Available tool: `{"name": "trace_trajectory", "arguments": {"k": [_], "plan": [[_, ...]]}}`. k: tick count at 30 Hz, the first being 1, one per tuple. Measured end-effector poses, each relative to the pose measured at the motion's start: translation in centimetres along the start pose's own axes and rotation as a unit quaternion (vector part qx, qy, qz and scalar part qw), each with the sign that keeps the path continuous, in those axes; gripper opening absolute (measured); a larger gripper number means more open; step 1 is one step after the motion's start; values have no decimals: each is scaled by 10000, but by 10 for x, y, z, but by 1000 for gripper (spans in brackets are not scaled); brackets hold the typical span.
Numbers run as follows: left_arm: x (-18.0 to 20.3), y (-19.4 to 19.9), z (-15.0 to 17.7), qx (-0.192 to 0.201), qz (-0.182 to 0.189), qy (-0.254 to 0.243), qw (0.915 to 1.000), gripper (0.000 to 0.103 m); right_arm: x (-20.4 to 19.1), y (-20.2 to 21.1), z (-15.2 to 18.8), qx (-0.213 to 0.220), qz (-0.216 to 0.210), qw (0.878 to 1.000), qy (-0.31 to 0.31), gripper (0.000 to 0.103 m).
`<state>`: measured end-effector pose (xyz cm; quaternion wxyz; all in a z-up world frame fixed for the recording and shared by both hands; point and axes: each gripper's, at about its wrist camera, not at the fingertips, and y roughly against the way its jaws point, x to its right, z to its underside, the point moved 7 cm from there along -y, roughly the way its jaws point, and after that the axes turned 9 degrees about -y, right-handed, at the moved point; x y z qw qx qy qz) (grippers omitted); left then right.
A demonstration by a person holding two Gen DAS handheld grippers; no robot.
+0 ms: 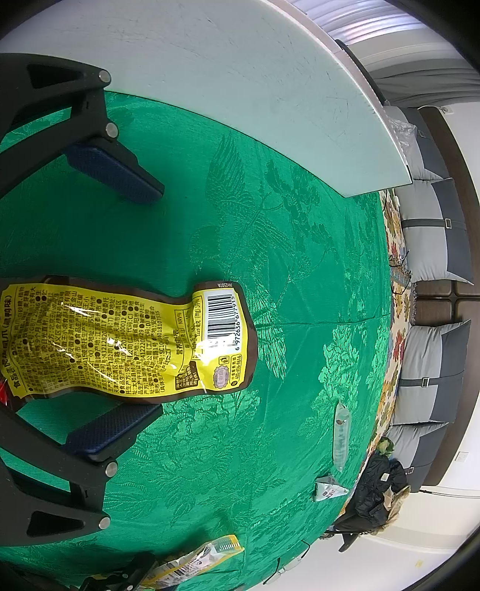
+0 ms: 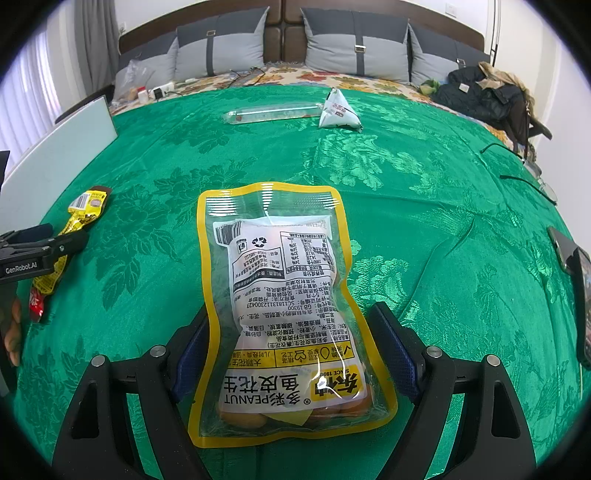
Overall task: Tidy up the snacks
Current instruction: 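Lift the peanut pack with the right tool while the left holds the sausage, then carry the sausage and peanut pack over the white box with both tools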
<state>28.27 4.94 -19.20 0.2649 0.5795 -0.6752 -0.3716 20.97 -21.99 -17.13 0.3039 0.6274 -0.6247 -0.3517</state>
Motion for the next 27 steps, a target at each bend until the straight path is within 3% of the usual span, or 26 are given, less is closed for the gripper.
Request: {"name": "trace_trajectory", "arguments": {"k": [11, 15, 17, 19, 20, 21, 23, 27], "plan": [[0, 0, 0, -31, -31, -28, 10000, 103, 0, -1, 0, -23, -2, 10000, 3, 85], [4, 0, 2, -524, 69, -75, 9986, 103, 0, -6, -5, -793, 115, 9968, -12, 84], [8, 4, 4, -692, 135, -118, 9974, 95, -2, -11, -11, -1141, 63, 9935, 28, 86], [13, 13, 3, -634, 213, -219, 9975, 52, -3, -12, -18, -1183, -184, 9928, -28, 78], [14, 17, 3, -671, 158, -253, 9973, 47, 1, -10, -20, -1159, -256, 9928, -163, 63], [12, 19, 7, -755, 224, -163, 9968, 44, 7, -7, -21, -1227, -373, 9908, -430, 60], [4, 26, 15, -719, 484, 198, 9960, 40, 18, 4, -20, -1189, -681, 9863, -913, 59], [-1, 55, 35, -520, 1038, 709, 9907, 40, 40, 38, -10, -934, -1481, 9643, -1989, 59]]}}
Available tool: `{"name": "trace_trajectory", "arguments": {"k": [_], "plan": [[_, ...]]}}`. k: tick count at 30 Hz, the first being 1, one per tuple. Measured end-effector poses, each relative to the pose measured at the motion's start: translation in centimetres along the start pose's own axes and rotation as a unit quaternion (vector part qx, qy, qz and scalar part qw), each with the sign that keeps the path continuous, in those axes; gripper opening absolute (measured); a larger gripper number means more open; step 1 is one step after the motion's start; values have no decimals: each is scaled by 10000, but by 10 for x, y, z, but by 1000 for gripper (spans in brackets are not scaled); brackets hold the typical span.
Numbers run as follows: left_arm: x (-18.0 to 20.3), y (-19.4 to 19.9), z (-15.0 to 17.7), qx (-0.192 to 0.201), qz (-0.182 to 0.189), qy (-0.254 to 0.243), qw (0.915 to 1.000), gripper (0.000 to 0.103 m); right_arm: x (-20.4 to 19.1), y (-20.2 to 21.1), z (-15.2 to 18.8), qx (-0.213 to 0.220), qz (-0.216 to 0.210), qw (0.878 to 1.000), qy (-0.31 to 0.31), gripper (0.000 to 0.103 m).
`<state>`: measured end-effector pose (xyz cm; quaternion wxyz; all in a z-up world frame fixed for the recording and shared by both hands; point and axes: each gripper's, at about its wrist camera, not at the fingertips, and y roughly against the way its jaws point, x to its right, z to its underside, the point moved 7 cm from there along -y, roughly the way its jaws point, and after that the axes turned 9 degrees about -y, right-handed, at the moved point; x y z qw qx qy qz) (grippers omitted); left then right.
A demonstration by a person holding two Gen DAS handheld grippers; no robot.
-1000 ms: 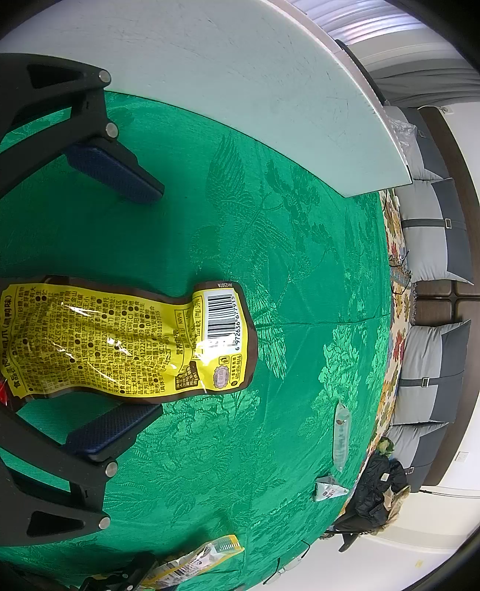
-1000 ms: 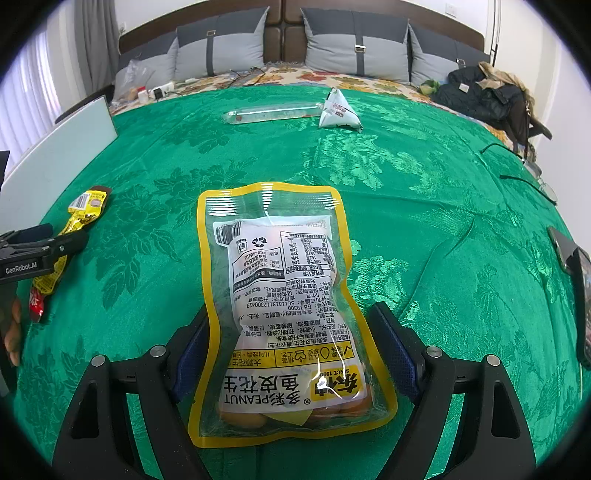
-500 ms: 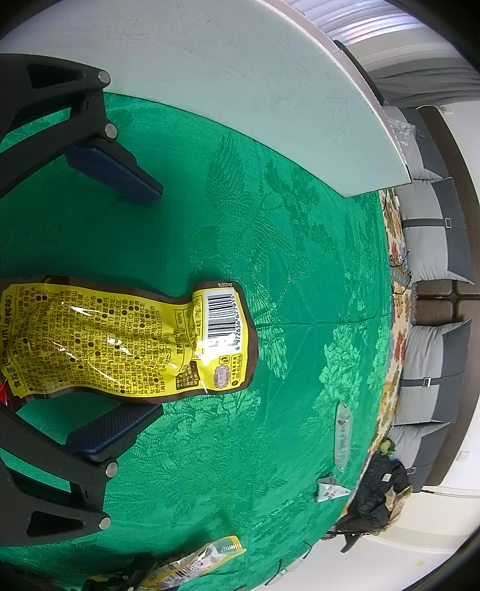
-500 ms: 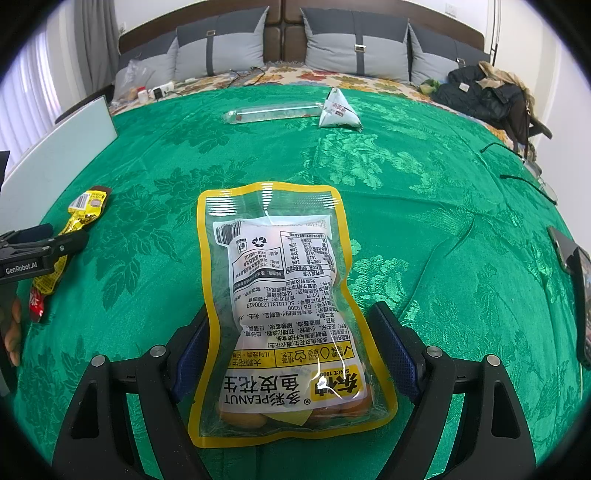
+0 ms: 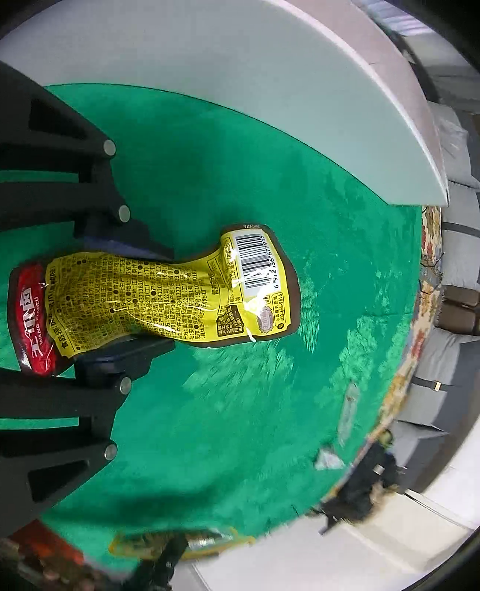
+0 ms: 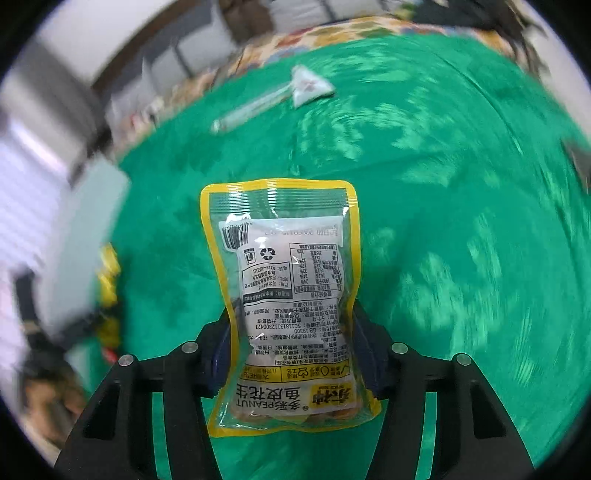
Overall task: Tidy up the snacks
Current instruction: 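Carry the sausage and peanut pack over the white box with both tools, then open both tools over the white box to drop the sausage and peanut pack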
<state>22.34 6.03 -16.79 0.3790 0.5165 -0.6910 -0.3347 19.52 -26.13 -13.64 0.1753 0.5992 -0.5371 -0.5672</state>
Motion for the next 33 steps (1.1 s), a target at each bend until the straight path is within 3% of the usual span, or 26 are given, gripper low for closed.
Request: {"name": "trace_trajectory", "arguments": {"k": [2, 6, 9, 12, 15, 17, 21, 24, 26, 28, 31, 33], "plan": [[5, 19, 7, 134, 222, 63, 9996, 40, 4, 9, 9, 23, -179, 9996, -220, 59], [8, 72, 13, 542, 733, 365, 9952, 40, -8, 17, 29, -19, -143, 9997, -179, 59], [-1, 120, 9, 918, 961, 538, 9897, 40, -49, 22, 42, -98, -334, 9994, 64, 59], [-31, 169, 0, 1331, 911, 718, 9843, 40, -129, 28, 53, -182, -697, 9951, 682, 59], [-85, 211, -4, 1696, 582, 1013, 9786, 41, -219, 32, 65, -297, -1177, 9846, 1257, 60], [-129, 230, -4, 1830, 153, 1212, 9755, 41, -270, 31, 77, -414, -1447, 9758, 1588, 60], [-213, 242, 8, 1759, -542, 1677, 9685, 42, -378, 9, 109, -703, -1798, 9549, 2258, 60], [-257, 232, 19, 1523, -1117, 1724, 9667, 50, -437, -27, 133, -792, -1774, 9447, 2642, 62], [-279, 217, 32, 1174, -1651, 1679, 9647, 62, -453, -55, 146, -922, -1580, 9448, 2718, 66], [-289, 205, 43, 929, -1892, 1622, 9640, 82, -454, -78, 158, -1138, -1363, 9454, 2732, 67], [-286, 202, 65, 932, -1902, 1594, 9642, 82, -437, -87, 163, -1157, -1146, 9483, 2725, 67], [-277, 203, 72, 1012, -1837, 1618, 9643, 83, -419, -81, 158, -1036, -1217, 9472, 2779, 67]]}}
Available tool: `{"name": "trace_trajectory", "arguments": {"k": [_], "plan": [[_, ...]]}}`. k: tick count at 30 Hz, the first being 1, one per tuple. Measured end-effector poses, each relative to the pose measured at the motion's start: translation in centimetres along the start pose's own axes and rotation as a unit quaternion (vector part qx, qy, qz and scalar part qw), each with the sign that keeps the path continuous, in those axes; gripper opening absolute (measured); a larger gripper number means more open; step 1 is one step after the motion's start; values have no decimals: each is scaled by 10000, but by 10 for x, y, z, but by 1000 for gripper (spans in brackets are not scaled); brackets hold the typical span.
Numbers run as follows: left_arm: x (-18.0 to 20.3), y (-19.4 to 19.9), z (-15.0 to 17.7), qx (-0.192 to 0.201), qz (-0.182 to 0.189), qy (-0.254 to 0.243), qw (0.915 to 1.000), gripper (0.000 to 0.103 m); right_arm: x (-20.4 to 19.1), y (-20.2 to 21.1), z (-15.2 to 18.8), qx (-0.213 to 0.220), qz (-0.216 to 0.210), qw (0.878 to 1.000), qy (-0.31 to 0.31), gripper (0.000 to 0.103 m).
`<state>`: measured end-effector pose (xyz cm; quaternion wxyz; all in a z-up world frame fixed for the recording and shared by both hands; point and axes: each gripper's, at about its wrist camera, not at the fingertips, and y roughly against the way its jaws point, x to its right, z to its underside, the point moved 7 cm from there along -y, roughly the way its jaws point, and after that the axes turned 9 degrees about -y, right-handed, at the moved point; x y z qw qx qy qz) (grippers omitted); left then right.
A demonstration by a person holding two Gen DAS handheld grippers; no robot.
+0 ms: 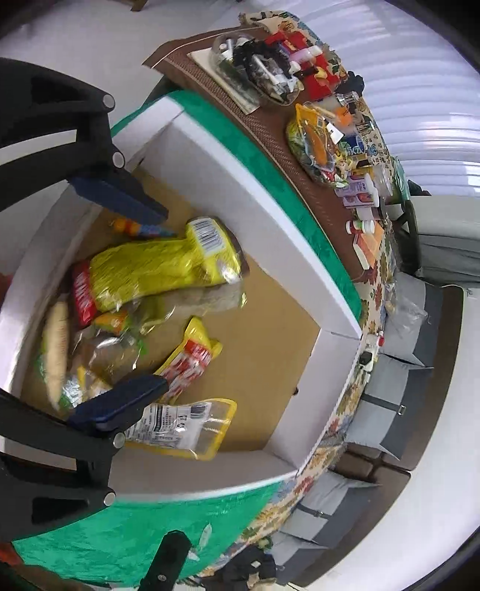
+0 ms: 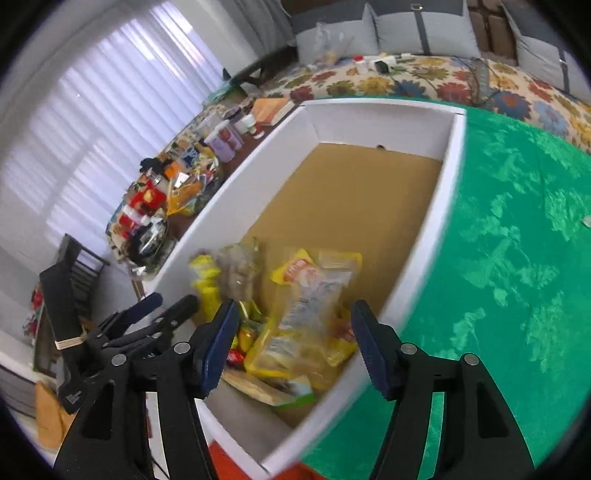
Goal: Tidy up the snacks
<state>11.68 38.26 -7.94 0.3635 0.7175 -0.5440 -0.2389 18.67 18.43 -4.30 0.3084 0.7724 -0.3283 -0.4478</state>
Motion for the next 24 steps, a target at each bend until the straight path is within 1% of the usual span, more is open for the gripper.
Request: {"name": "trace_trajectory", "arguments": {"k": [2, 4, 5, 6, 7, 8, 9, 12, 13, 14, 15, 18, 19, 22, 24], "plan": [[13, 11, 6, 117, 127, 30, 9998, 83, 20, 14, 5, 180, 176, 9996, 159, 68], [33, 20, 4, 241, 288, -6, 9993, 84, 48, 29, 10, 442, 424, 9976, 321, 71], [45, 26, -2, 303, 380, -49, 9988, 84, 63, 38, 14, 556, 570, 9961, 381, 72], [58, 30, -5, 369, 479, -111, 9981, 86, 90, 47, 20, 708, 849, 9928, 470, 72], [71, 33, -9, 417, 567, -176, 9974, 89, 110, 52, 24, 770, 1065, 9900, 509, 72], [93, 38, -13, 483, 713, -291, 9959, 90, 136, 57, 28, 795, 1341, 9864, 517, 72], [109, 41, -16, 523, 829, -380, 9945, 92, 168, 63, 38, 775, 1630, 9824, 475, 72], [172, 45, -25, 570, 1256, -707, 9879, 98, 240, 79, 62, 645, 2170, 9737, 261, 72], [200, 43, -25, 540, 1445, -857, 9843, 99, 272, 90, 73, 638, 2405, 9684, 160, 72], [224, 41, -24, 491, 1578, -982, 9814, 99, 290, 98, 80, 655, 2544, 9648, 117, 72], [245, 36, -22, 418, 1687, -1106, 9786, 100, 315, 109, 88, 695, 2770, 9583, 61, 72], [312, 8, -6, 76, 1949, -1498, 9693, 100, 366, 140, 101, 869, 3226, 9423, -206, 72], [334, -5, 1, -20, 2013, -1611, 9662, 99, 378, 147, 103, 914, 3294, 9392, -310, 72], [382, -40, 22, -342, 2041, -1806, 9615, 99, 411, 164, 104, 1051, 3450, 9308, -588, 72], [404, -59, 32, -468, 1989, -1937, 9596, 99, 427, 170, 103, 1127, 3519, 9265, -710, 72]]}}
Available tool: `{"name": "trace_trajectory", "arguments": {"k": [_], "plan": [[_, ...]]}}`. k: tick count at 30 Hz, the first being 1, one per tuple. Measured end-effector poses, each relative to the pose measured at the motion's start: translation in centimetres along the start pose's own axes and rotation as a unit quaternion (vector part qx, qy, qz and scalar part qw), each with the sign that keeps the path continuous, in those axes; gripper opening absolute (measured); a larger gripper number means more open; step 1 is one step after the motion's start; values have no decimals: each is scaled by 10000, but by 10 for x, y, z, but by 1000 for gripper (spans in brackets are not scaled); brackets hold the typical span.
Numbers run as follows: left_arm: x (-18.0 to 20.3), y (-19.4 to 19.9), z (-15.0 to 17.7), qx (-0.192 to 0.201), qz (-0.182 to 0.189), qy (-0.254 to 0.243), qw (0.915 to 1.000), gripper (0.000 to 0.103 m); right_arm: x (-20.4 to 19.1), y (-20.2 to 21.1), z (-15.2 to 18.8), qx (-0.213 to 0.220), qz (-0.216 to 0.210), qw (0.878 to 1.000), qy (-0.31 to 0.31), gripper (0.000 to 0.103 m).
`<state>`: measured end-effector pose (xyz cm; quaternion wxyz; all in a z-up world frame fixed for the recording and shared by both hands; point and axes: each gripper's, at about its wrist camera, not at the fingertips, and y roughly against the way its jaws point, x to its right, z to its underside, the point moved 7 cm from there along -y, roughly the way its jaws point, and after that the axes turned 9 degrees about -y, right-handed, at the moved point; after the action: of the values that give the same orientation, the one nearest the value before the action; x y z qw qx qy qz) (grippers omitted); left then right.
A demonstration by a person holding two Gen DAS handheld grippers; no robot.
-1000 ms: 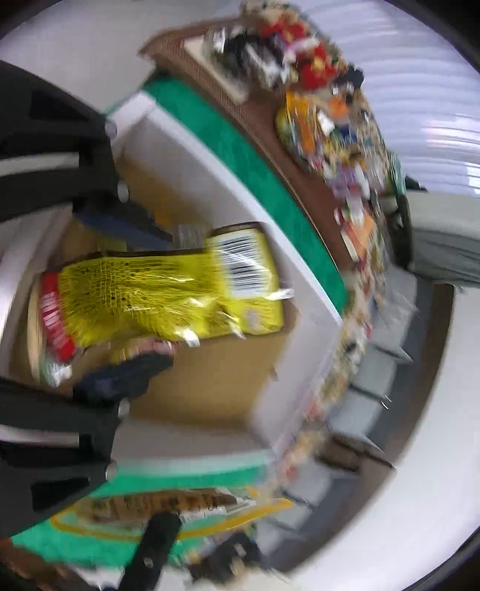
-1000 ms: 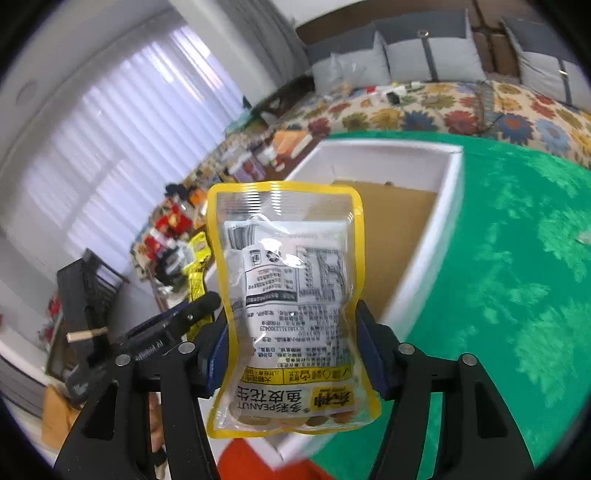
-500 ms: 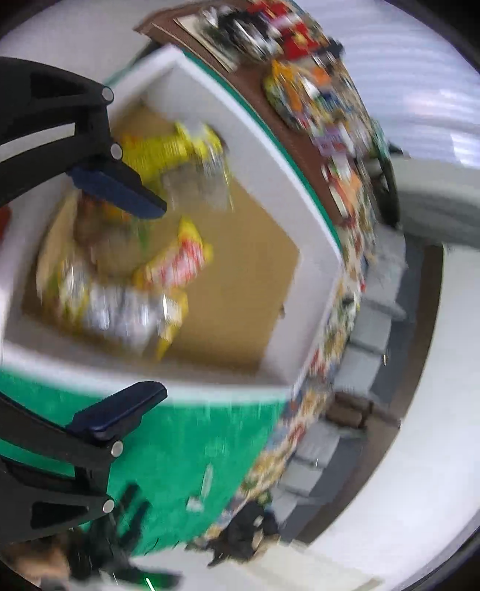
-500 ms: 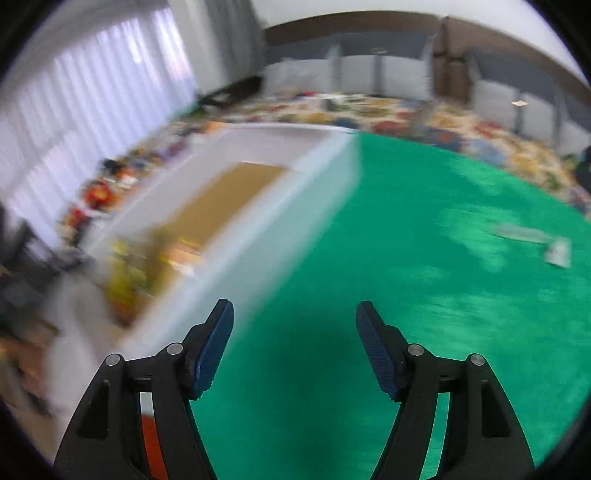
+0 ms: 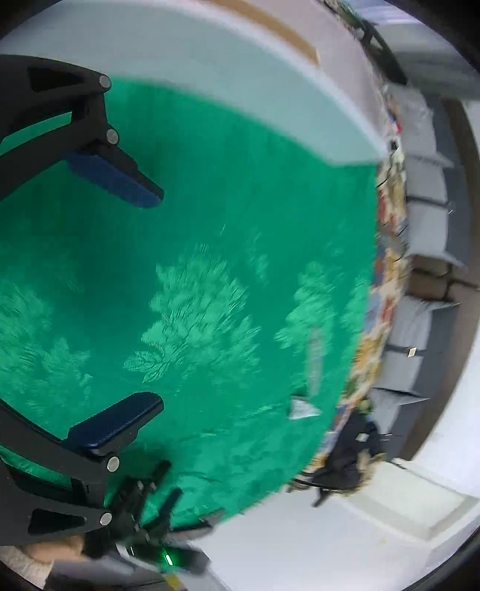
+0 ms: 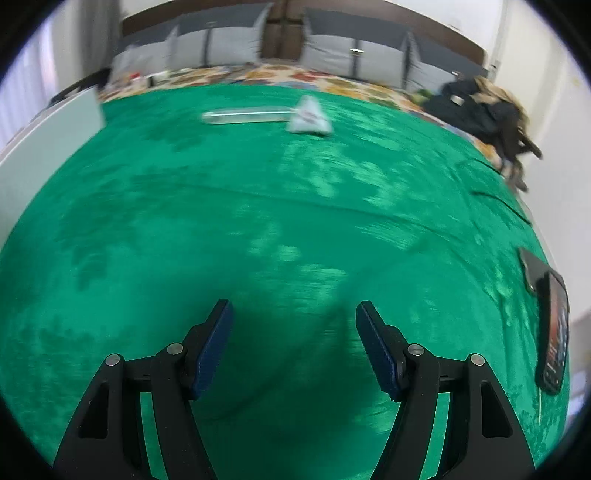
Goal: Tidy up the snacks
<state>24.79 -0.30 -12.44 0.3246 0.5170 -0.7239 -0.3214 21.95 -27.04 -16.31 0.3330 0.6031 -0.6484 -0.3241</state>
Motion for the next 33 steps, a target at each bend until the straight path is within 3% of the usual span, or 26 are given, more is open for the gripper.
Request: {"name": "trace_trajectory", "arguments": {"k": [5, 11, 14, 33], "plan": [[22, -49, 0, -162, -335, -590, 9976, 99, 21, -3, 7, 61, -168, 9978, -636, 77], [27, -81, 4, -251, -491, -887, 9945, 99, 21, -3, 9, 53, -130, 9977, -662, 82], [31, -82, 6, -57, -640, -985, 9931, 102, 20, -2, 11, 42, -144, 9977, -661, 84], [31, -83, 6, -37, -632, -974, 9932, 103, 20, -3, 12, 36, -152, 9978, -652, 86]]}}
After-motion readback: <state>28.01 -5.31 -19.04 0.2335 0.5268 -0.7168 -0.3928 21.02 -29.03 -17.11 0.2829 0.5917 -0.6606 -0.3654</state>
